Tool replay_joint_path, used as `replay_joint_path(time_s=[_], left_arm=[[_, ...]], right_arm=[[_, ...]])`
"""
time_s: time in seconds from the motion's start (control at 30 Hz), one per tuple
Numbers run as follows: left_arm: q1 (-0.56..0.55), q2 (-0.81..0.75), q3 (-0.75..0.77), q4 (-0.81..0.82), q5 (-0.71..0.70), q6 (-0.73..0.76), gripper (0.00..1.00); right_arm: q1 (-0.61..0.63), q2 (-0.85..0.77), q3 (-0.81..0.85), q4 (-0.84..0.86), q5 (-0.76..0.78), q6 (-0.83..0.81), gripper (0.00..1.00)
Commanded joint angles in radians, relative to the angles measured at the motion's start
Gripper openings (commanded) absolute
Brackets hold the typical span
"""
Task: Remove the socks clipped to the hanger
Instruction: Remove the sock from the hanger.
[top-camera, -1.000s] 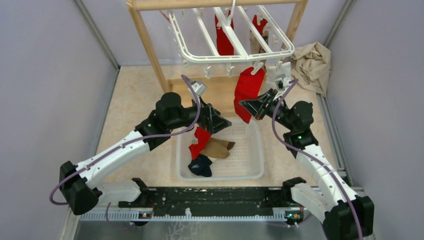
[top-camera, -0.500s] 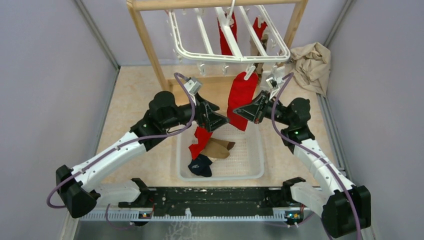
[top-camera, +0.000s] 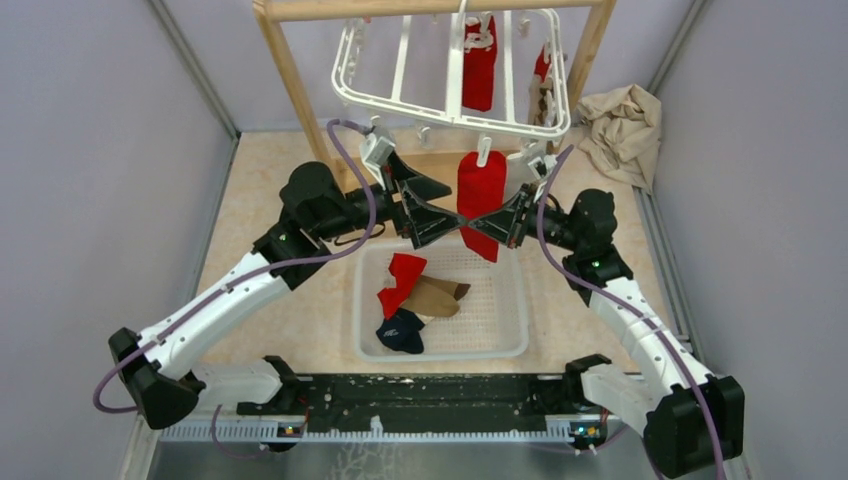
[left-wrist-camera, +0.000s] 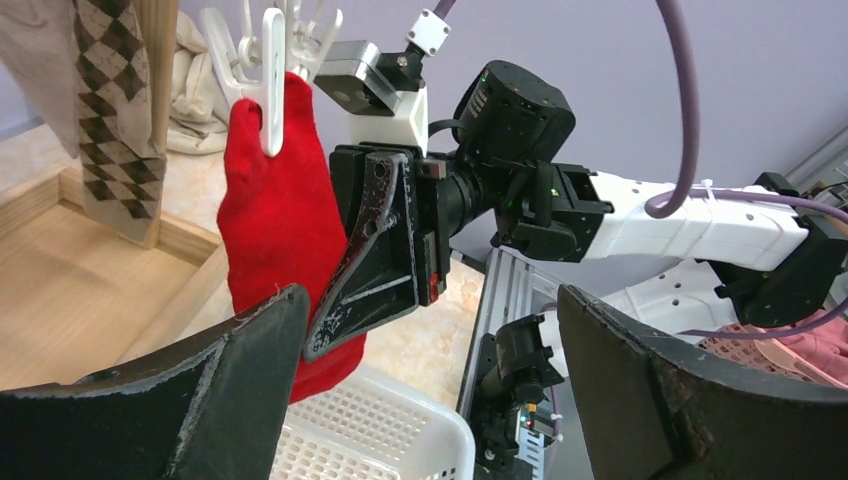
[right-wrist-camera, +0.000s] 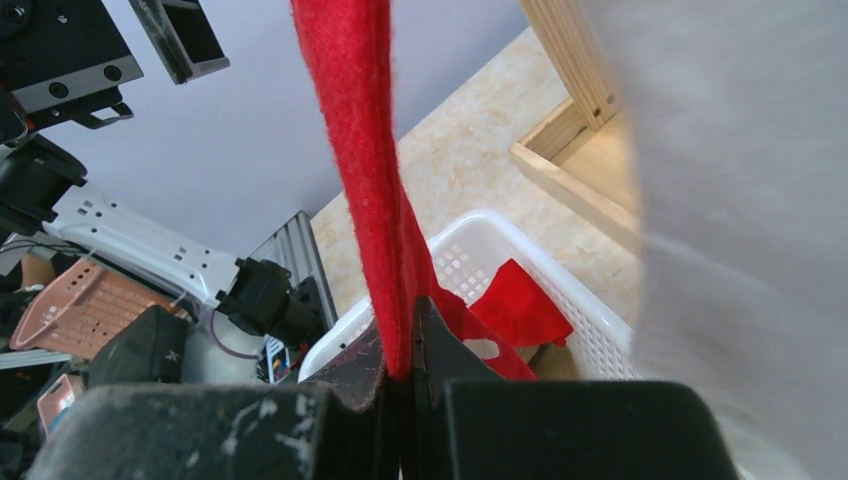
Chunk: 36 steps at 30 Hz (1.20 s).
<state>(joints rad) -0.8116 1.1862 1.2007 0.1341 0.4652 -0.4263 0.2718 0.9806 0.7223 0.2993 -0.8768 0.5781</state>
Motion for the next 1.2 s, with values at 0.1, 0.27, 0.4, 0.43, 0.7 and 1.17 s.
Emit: replay_joint_path(time_s=[0.1, 0.27, 0.4, 0.43, 0.7, 1.17], left_arm=[[0.0, 0.084, 0.065, 0.053, -0.027, 0.055, 0.99], [-0.002, 0.103, 0.08, 0.036, -0.092, 0.128, 0.99], [-0.001, 0.109, 0.095, 0.012, -0.116, 0.159, 0.99], [-0.001, 0.107, 0.093, 0.013, -0.119, 0.163, 0.99], [0.089, 0.152, 0.136, 0.024, -0.03, 0.155, 0.99], [0.105, 0.268, 0.198, 0.199, 0.111, 0.106, 0.98]], right_arm=[[-0.006, -0.029, 0.057, -0.029, 0.012, -0.056, 0.0], [-0.006, -0.034, 0.063, -0.042, 0.01, -0.061, 0.0], [-0.006, -0.036, 0.064, -0.046, 0.006, -0.063, 0.0], [-0.006, -0.034, 0.063, -0.046, 0.005, -0.063, 0.0], [-0.006, -0.029, 0.058, -0.043, -0.002, -0.066, 0.0], [-0.006, -0.034, 0.062, -0.047, 0.002, -0.058, 0.0]])
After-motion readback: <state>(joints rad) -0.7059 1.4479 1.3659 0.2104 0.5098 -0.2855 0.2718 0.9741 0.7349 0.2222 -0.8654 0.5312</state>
